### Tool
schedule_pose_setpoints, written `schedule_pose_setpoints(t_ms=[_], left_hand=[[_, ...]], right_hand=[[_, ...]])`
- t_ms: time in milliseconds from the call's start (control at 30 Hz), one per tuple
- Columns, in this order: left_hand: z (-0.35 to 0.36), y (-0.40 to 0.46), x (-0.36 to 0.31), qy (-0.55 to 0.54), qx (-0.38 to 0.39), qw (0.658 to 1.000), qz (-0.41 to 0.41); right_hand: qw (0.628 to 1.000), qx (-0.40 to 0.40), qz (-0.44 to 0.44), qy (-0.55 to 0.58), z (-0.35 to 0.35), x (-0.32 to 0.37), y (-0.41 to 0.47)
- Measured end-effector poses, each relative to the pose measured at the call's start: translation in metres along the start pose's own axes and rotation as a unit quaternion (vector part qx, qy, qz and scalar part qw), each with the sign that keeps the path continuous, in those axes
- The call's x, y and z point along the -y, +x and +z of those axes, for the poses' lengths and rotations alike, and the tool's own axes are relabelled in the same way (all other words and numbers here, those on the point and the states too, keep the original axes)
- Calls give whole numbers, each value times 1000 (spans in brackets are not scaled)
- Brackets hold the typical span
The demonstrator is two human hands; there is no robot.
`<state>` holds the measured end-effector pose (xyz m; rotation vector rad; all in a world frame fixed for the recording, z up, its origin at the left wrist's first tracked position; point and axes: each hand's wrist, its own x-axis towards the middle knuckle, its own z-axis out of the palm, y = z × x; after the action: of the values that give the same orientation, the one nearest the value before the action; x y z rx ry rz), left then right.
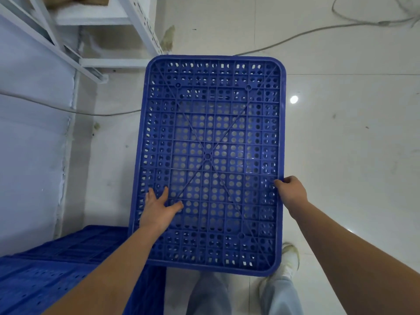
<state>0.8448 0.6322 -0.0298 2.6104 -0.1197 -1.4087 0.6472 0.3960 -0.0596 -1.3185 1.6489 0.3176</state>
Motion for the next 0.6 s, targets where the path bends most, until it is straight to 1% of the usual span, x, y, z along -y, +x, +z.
schedule_pose_setpoints(t_ms=[367,600], left_hand=[[75,-43,-55,14,43,998,50],[125,-66,-98,10,74,994,77]], right_hand=[[999,-41,5,3,-93,-37,20],[999,-26,20,-13,-158,-66,41]])
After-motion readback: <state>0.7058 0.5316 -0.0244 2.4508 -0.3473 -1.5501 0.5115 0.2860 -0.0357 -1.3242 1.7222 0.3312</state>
